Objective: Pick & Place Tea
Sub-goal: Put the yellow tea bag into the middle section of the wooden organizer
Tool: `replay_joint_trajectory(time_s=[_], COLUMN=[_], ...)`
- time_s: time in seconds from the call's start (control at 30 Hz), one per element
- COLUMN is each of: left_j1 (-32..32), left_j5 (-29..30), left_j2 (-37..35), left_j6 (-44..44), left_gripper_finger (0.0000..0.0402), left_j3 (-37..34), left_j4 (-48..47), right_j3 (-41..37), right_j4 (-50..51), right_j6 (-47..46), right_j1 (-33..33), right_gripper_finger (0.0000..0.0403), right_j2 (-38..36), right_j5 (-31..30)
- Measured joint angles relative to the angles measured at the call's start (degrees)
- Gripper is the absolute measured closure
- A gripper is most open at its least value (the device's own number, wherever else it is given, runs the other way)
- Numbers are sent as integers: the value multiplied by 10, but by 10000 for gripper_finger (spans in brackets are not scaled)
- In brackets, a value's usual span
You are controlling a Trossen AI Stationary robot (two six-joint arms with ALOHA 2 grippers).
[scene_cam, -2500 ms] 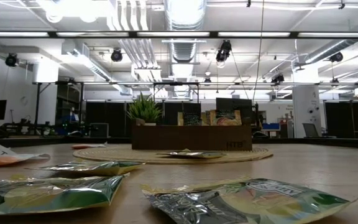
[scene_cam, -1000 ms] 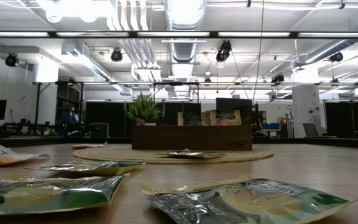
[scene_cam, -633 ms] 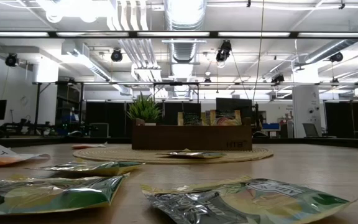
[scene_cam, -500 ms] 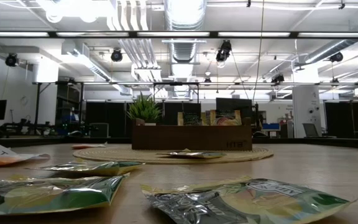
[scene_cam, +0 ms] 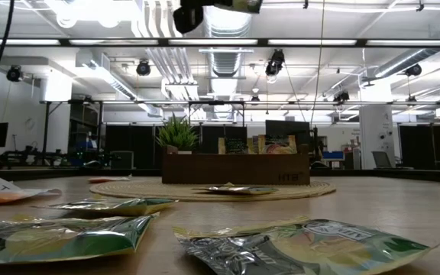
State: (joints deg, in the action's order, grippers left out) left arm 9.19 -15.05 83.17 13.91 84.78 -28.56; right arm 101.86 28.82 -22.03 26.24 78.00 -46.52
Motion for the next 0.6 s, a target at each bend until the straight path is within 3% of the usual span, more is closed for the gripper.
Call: replay_joint_trajectory(time_s=[0.6], left_j1=[30], left_j5=[-5], left_j2=[139], left_j6=[-133], left_gripper_finger=[401], left_j3=[144], left_j4=[-219], right_j3=[0], right_j4=[12], right_j6=[0], right_j1=[0], right_gripper_finger=[204], right_j2=[0], right_j5=[-1])
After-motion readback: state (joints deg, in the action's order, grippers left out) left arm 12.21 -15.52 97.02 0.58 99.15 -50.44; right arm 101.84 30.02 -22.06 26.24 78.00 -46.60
